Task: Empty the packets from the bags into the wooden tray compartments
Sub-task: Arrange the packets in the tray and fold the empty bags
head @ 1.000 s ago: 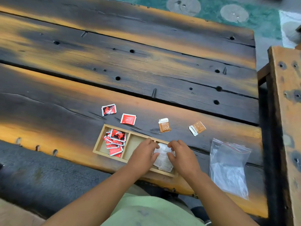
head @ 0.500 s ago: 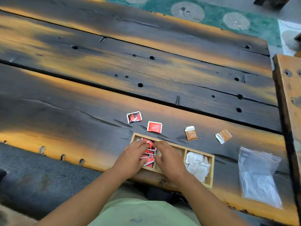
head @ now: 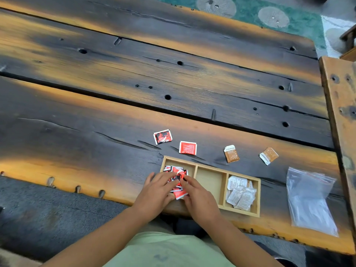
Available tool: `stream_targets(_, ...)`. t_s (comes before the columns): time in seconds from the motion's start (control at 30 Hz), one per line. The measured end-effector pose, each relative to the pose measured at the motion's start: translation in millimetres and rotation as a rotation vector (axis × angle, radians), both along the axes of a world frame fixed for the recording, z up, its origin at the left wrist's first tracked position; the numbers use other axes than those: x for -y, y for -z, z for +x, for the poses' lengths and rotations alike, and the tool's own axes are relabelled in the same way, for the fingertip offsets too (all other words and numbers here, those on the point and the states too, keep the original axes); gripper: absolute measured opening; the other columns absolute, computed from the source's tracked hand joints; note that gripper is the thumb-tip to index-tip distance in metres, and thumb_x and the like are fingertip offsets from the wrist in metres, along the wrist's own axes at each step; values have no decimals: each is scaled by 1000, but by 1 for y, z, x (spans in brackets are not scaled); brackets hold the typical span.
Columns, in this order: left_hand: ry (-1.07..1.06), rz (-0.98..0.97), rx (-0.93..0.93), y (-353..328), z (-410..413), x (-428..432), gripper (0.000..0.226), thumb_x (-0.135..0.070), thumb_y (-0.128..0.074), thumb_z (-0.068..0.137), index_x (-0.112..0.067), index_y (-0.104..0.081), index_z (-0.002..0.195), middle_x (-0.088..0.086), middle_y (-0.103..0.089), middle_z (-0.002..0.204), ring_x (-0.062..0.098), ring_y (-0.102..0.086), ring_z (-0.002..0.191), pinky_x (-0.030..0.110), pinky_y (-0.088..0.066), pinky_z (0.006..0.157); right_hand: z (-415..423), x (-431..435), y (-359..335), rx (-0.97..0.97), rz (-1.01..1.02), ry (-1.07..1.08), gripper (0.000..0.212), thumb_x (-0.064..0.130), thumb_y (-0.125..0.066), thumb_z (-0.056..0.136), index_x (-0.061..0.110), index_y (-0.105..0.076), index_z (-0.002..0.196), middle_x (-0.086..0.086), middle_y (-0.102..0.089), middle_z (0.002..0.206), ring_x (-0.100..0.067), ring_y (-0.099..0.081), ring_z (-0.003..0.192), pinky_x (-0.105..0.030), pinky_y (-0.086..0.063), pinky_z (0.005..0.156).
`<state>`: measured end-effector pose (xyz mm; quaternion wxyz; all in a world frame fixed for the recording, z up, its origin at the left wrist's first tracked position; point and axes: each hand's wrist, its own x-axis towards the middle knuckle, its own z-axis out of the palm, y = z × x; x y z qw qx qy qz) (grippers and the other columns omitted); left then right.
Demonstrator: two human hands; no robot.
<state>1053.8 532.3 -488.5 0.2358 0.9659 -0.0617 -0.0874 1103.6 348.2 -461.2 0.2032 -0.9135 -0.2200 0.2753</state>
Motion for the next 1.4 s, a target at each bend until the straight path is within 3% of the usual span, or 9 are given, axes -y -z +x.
stream_targets(0.2,24,-38,-13,-2,9,-6,52,-56,-60,85,-33,-57,132,-14,-44,148,11,-37,136,49,-23,116,7,-3,2,-2,28,38,57,37,-62,94,30,-42,147,17,-37,152,-12,-57,122,-30,-52,93)
stream_targets(0.4,-33,-27,-44,-5,18,-3,51,-42,-63,90,-28,-52,137,-9,-41,152,14,-37,138,48,-23,116,13,-10,6,14,12,74,60,32,-64,91,29,-39,146,14,-36,150,-18,-59,119,-36,-54,88)
stream_targets(0.5,-19,22,-28,-3,22,-1,51,-36,-69,86,-27,-55,134,-6,-46,148,17,-44,133,52,-32,111,18,-12,8,38,-40,64,65,33,-65,91,30,-34,148,13,-33,152,-23,-62,114,-40,-56,82)
stream_targets(0.7,-30,71,-4,-4,32,5,51,-29,-76,79,-24,-57,126,-3,-52,140,20,-49,125,40,-38,102,25,-16,15,123,-166,-19,69,33,-64,90,31,-27,149,8,-34,148,-31,-68,93,-40,-55,65)
stream_targets(0.9,31,32,-30,-4,39,-1,46,-34,-73,82,-26,-53,123,-4,-48,139,21,-47,124,38,-39,99,23,-14,18,103,-140,5,74,33,-65,90,33,-23,151,10,-32,149,-27,-67,96,-40,-57,68)
stream_targets(1.1,115,-57,-200,-14,49,-15,56,-42,-61,90,-29,-46,142,-7,-40,150,15,-37,136,39,-36,111,31,-6,0,88,-61,-17,62,34,-62,90,34,-34,145,14,-38,144,-23,-65,102,-40,-56,74)
stream_targets(1.17,113,-144,-266,-23,62,-21,55,-34,-62,91,-30,-45,143,-9,-46,146,12,-45,131,36,-40,107,39,-4,-11,95,-5,5,52,31,-61,92,31,-41,141,11,-45,137,-21,-64,103,-39,-55,78)
stream_targets(1.3,-42,-233,-291,-45,92,-30,42,-28,-63,92,-28,-54,134,-8,-65,119,8,-60,97,29,-50,88,68,-15,-28,62,70,124,36,29,-60,95,23,-55,131,5,-60,122,-14,-60,107,-36,-51,86)
stream_targets(1.4,-190,-301,-284,-47,116,-41,29,-28,-64,92,-25,-63,121,-13,-66,99,7,-62,85,33,-53,83,97,-27,-26,-11,105,250,22,25,-63,93,20,-64,114,6,-67,97,-13,-62,89,-33,-48,74)
